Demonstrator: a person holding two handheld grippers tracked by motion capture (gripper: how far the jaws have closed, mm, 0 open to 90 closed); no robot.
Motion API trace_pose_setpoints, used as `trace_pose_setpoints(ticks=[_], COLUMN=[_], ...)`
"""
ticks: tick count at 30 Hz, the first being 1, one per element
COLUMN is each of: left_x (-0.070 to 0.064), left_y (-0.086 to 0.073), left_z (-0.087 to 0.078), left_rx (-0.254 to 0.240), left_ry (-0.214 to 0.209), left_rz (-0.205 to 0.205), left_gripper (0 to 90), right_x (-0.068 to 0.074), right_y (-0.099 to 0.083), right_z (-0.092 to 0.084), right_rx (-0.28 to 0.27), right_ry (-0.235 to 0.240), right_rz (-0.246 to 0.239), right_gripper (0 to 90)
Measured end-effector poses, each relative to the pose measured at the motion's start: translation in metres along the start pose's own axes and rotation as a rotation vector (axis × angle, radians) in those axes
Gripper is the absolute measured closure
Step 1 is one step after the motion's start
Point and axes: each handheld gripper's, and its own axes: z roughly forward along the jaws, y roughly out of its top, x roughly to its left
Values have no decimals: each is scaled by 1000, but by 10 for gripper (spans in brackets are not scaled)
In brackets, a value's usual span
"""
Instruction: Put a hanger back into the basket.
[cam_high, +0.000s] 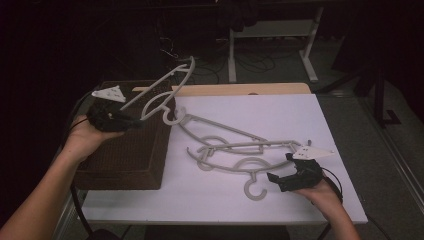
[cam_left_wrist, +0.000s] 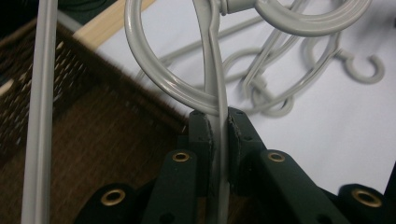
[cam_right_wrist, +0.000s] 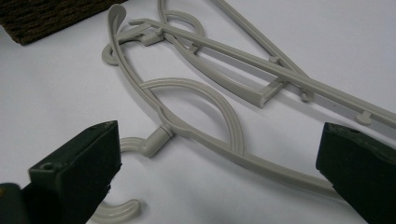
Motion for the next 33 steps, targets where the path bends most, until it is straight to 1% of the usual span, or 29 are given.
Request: trace_pose_setpoints(ticks=[3, 6, 8, 16, 20, 24, 28, 31, 33], left_x=[9, 16, 20, 33, 36, 38, 41, 42, 45], left_y=[-16, -30, -38, -61, -69, -73, -76, -77, -78], left_z=[-6, -10, -11, -14, -11, -4, -1, -2, -2], left_rx=[7, 7, 16, 39, 38, 56, 46, 43, 42], left_ry=[13, 17, 23, 28, 12, 1, -15, -10, -22], left_rz=[-26, -46, -55, -92, -109, -118, -140, -137, -159], left_gripper=[823, 823, 823, 823, 822, 822, 821, 821, 821], right_x=[0, 0, 0, 0, 0, 0, 0, 0, -1], right_y=[0, 0, 0, 0, 0, 0, 0, 0, 0], right_z=[0, 1, 1, 2, 2, 2, 2, 2, 2], right_rx=[1, 2, 2, 7, 9, 7, 8, 8, 7], right_ry=[-2, -2, -3, -7, -8, -9, -9, -9, -10], right_rz=[0, -2, 0, 2, 2, 3, 4, 4, 5], right_gripper=[0, 0, 0, 0, 0, 0, 0, 0, 0])
